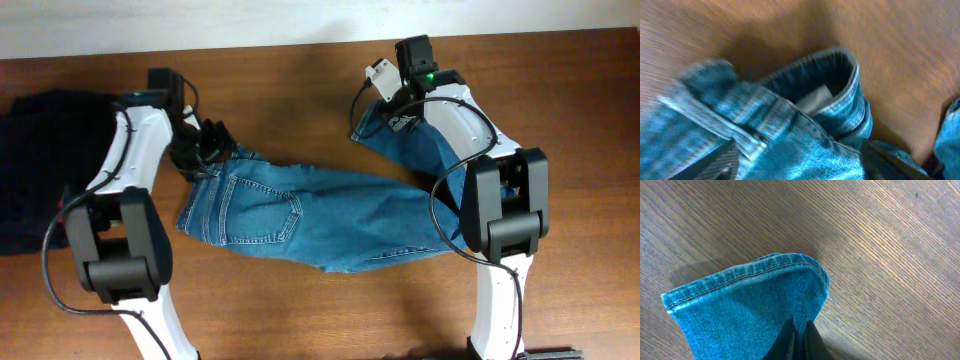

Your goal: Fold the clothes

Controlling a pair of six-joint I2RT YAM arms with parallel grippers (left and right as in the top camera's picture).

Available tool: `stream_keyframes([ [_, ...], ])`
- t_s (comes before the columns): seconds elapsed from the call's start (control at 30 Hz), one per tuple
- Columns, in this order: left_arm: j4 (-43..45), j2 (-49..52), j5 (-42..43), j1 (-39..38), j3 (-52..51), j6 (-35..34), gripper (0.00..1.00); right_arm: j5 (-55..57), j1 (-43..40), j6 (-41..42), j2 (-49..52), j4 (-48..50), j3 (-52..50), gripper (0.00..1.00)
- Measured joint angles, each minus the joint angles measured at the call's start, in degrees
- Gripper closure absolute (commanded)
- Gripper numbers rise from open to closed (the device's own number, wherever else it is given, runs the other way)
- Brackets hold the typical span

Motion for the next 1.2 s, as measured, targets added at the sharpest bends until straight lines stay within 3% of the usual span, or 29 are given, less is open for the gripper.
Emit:
stream_keyframes([
  [0.1,-0.11,0.00,1.88,-0.44,-0.72,-1.86,0.51,0.00,0.00,-0.02,0.00,0.00,0.00,0.96],
  [0.17,-0.35,0.00,2.58,-0.20,-0.72,-2.51,0.55,0.00,0.00,0.00,0.00,0.00,0.00,0.96],
  [0.37,-3.91,0.00,3.76,2.80,-0.72,-3.04,0.54,0.00,0.00,0.00,0.00,0.00,0.00,0.96],
  [0.43,-4.74,0.00,3.76,4.04,-0.72,-3.08,0.47,0.00,0.00,-0.02,0.00,0.00,0.00,0.96],
  [0.57,-5.62,0.00,2.56,5.55,-0.72,-4.31,0.43,0.00,0.00,-0.04,0.00,0.00,0.00,0.96],
  [0.87,-3.80,0.00,-5.22,4.42,-0.72,-9.42,0.39,0.00,0.00,-0.02,0.00,-0.02,0.00,0.96],
  [1.2,-1.11,0.00,-7.10,1.79,-0.72,-12.68,0.38,-0.04,0.00,0.00,0.00,-0.02,0.00,0.96],
])
